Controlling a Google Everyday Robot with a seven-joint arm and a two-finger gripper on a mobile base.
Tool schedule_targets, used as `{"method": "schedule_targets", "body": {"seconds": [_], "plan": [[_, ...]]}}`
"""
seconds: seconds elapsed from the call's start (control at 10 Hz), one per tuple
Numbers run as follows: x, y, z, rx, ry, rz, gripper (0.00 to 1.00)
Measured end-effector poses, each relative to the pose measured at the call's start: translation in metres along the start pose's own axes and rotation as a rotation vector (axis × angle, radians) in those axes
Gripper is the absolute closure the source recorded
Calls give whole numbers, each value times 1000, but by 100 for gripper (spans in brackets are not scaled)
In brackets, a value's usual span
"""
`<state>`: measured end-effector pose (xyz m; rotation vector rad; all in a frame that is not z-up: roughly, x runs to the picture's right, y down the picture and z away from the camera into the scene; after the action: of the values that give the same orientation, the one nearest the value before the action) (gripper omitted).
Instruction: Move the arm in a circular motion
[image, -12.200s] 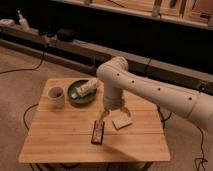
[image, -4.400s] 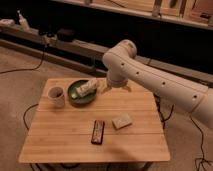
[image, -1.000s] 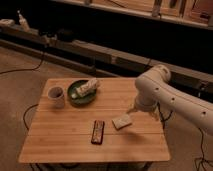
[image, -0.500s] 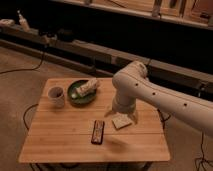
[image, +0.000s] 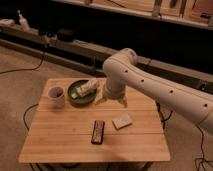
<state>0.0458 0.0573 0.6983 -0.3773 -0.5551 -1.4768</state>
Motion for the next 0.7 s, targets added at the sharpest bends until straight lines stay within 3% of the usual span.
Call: {"method": "schedule_targets", "body": {"seconds": [0.1,0.2,0.4,0.6,0.7], "plan": [[14,14,1,-16,28,-34,20],[31,44,6,-43,61,-66,20],[40,109,21,-80,75,-43,20],[25,165,40,-97,48,40,20],[4,191,46,-107,16,109,20]]}}
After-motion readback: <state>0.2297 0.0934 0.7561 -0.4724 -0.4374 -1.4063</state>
